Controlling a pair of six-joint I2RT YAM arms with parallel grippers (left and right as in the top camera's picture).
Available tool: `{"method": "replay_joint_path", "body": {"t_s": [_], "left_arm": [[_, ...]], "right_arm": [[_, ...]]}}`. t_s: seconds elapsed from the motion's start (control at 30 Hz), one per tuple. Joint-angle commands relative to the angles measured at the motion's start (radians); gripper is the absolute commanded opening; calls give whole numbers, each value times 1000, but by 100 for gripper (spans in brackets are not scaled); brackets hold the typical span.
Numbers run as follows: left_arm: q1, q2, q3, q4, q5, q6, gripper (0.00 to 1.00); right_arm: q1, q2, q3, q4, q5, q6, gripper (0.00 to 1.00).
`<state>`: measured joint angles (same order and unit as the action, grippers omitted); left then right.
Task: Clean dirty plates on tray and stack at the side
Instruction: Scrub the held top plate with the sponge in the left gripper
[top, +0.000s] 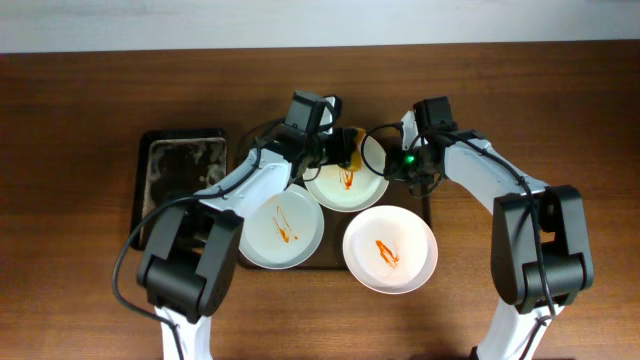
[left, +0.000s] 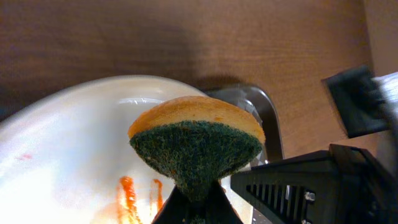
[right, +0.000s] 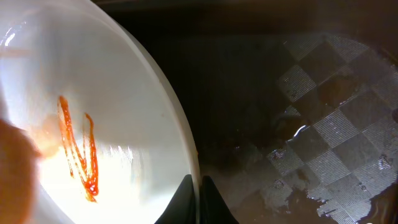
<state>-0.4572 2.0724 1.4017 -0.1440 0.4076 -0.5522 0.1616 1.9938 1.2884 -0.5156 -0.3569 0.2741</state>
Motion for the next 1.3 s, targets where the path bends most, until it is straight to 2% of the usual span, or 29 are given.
{"method": "replay_joint_path", "body": {"t_s": [0.0, 0.4, 0.6, 0.73, 0.93, 1.1, 1.27], "left_arm": [[2, 42, -3, 25, 108, -63, 0], [-22, 73, -3, 11, 134, -84, 0], [-62, 124, -3, -33, 47, -84, 0], [-25, 129, -2, -82, -100, 18, 0], [95, 129, -2, -101, -101, 39, 0], [125, 124, -2, -164, -96, 134, 0], [125, 34, -2, -197, 0, 271, 0]], "right_arm": [[8, 10, 10, 11, 2, 41, 4], [8, 10, 10, 15, 2, 42, 4], [8, 10, 10, 14, 2, 42, 4], [8, 10, 10, 3, 2, 42, 4], [8, 10, 10, -5, 2, 42, 4], [8, 10, 10, -5, 2, 42, 4], [8, 10, 10, -5, 10, 42, 4]]}}
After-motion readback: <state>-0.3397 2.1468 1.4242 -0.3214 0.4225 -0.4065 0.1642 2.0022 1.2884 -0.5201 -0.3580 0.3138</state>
